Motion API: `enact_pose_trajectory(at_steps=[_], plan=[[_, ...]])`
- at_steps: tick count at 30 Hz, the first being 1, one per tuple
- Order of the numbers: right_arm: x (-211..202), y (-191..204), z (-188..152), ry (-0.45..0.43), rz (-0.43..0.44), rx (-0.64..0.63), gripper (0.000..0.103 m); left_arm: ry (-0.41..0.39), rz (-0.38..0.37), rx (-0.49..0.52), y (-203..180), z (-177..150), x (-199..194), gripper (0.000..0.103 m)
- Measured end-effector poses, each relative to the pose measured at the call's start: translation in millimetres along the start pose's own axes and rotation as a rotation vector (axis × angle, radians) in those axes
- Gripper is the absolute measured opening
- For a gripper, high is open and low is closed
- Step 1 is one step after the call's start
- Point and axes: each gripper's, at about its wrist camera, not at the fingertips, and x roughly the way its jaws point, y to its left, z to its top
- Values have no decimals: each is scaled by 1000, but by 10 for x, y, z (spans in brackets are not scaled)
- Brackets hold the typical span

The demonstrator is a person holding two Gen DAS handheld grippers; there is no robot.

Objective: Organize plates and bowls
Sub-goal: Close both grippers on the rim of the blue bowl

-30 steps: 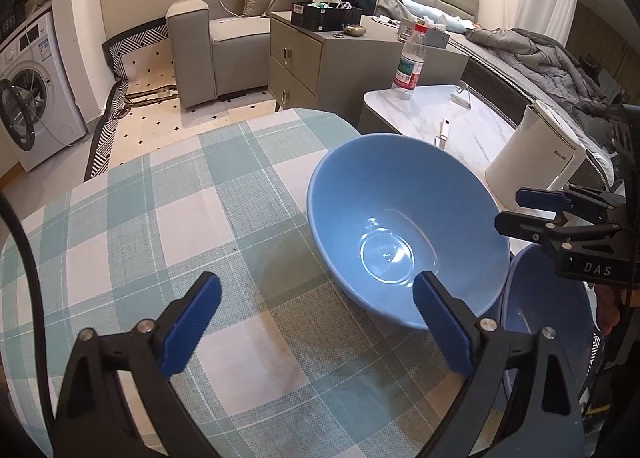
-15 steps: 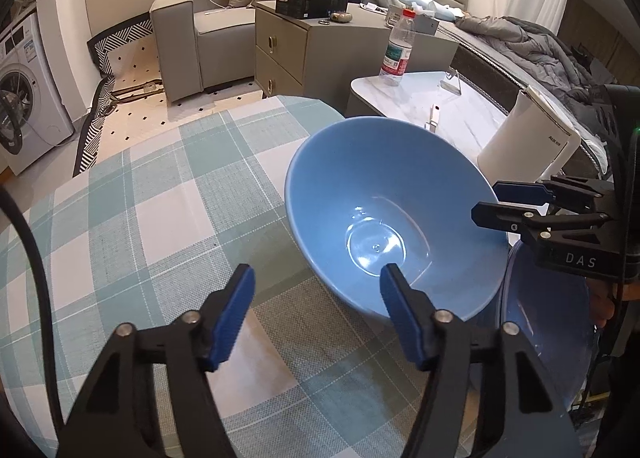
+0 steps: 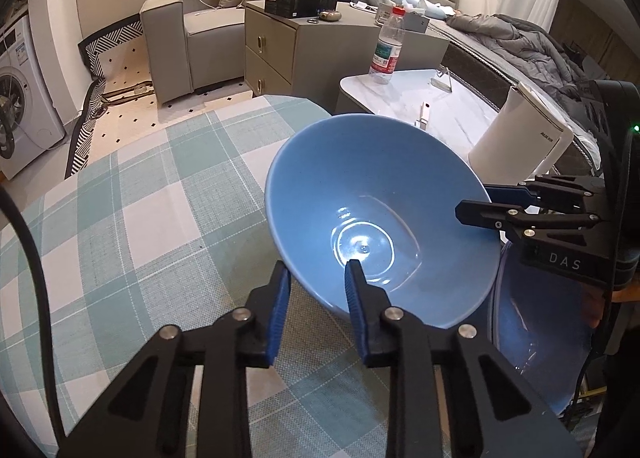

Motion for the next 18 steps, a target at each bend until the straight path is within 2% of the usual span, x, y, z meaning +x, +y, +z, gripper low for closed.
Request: enact_pose_trajectory(at_steps=[18], plan=[[9, 11, -19, -18, 10, -20, 23, -16, 32, 19, -19, -16, -3, 26]])
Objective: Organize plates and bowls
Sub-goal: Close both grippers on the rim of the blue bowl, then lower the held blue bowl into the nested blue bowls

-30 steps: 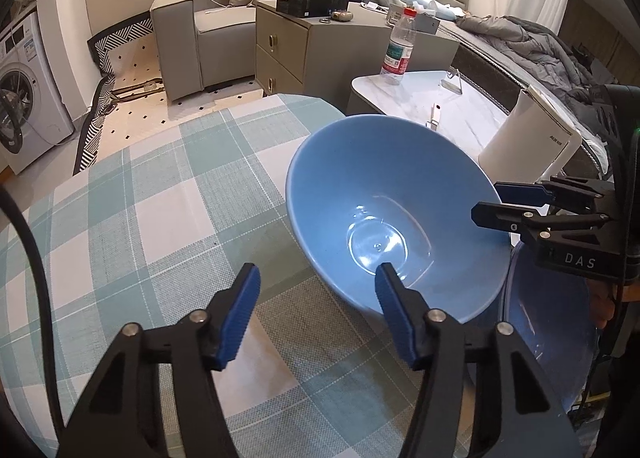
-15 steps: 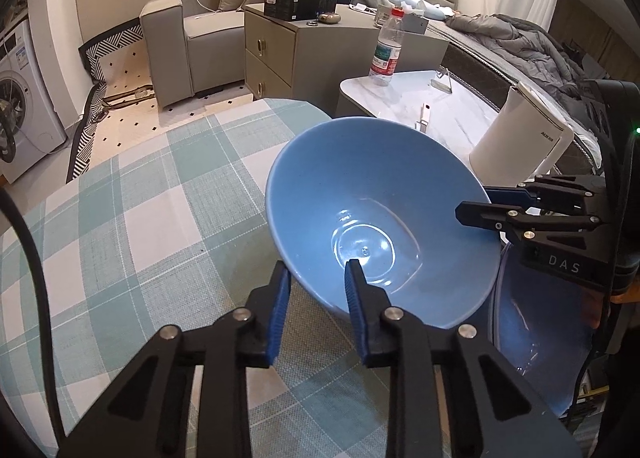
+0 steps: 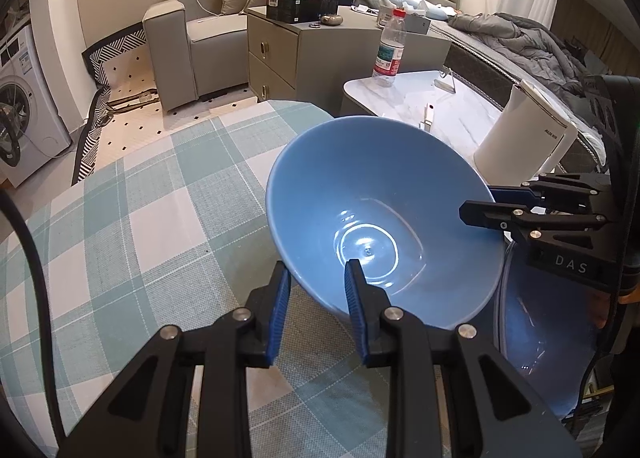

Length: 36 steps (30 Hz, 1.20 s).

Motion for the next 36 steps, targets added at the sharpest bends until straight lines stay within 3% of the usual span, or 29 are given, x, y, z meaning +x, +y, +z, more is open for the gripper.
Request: enact_pose_trajectory(at_steps=[14, 36], plan=[[-108, 54, 60, -48, 0, -7, 23, -26, 3, -7, 6, 9, -83, 26], [-604, 245, 49, -148, -14, -35, 23, -109, 20, 1, 1, 35, -473, 26]])
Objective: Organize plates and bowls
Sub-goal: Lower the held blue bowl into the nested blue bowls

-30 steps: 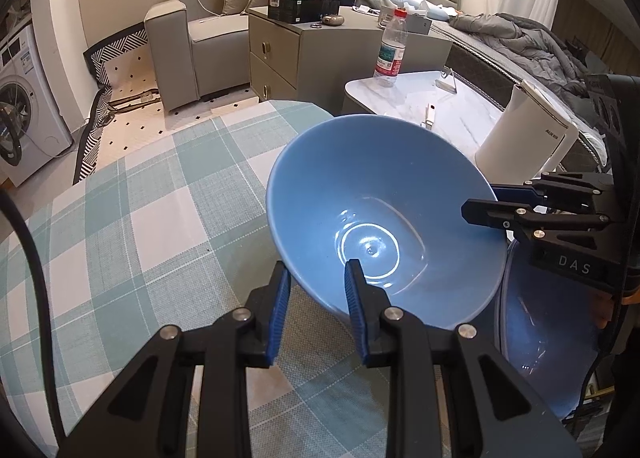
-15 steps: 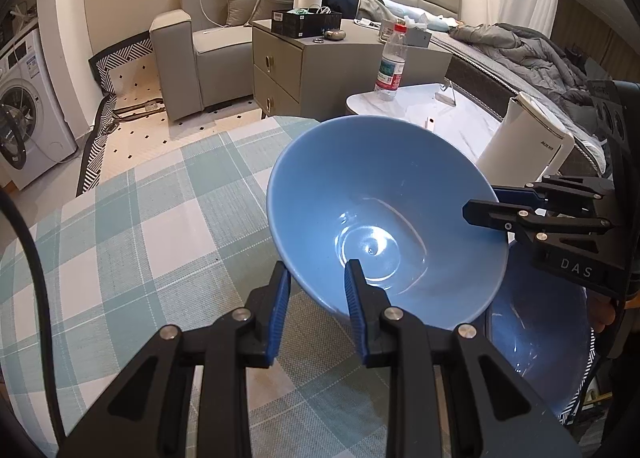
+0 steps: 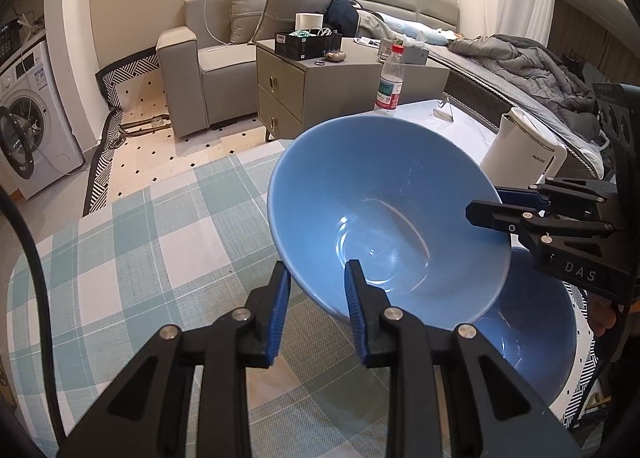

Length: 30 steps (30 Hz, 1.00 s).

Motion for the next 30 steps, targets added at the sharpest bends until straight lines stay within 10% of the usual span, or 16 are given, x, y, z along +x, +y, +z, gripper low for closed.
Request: enact_pose_trajectory(at_steps=[30], plan=[[-749, 131, -136, -101, -30, 19, 23, -80, -31, 31, -182, -32, -472, 26]])
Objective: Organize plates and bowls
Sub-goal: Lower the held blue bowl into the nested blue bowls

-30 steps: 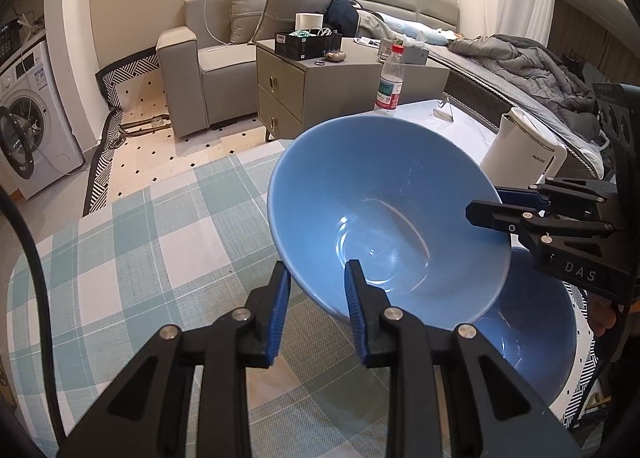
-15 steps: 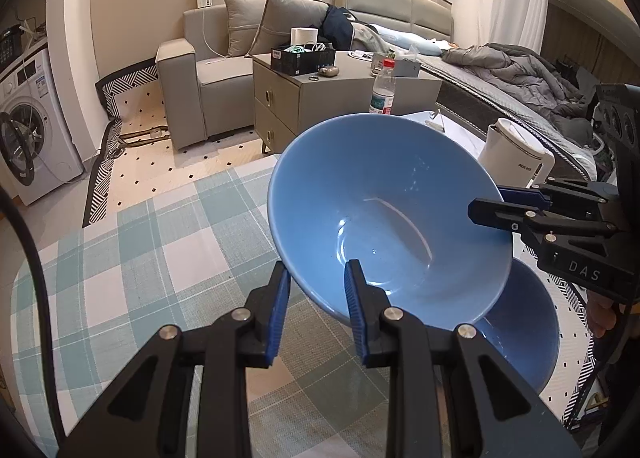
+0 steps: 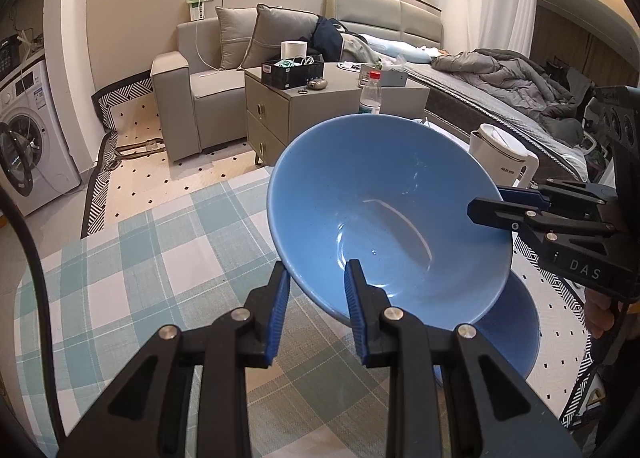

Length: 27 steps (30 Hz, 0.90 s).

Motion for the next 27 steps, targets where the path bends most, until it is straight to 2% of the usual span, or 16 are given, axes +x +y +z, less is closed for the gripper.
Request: enact_pose_trajectory(at_steps=[12, 27], plan=[[-272, -21, -122, -18, -22, 28, 23, -15, -24, 29, -132, -33, -113, 26], [-452, -155, -453, -2, -51, 79, 24, 0, -67, 70, -363, -124, -111, 26]])
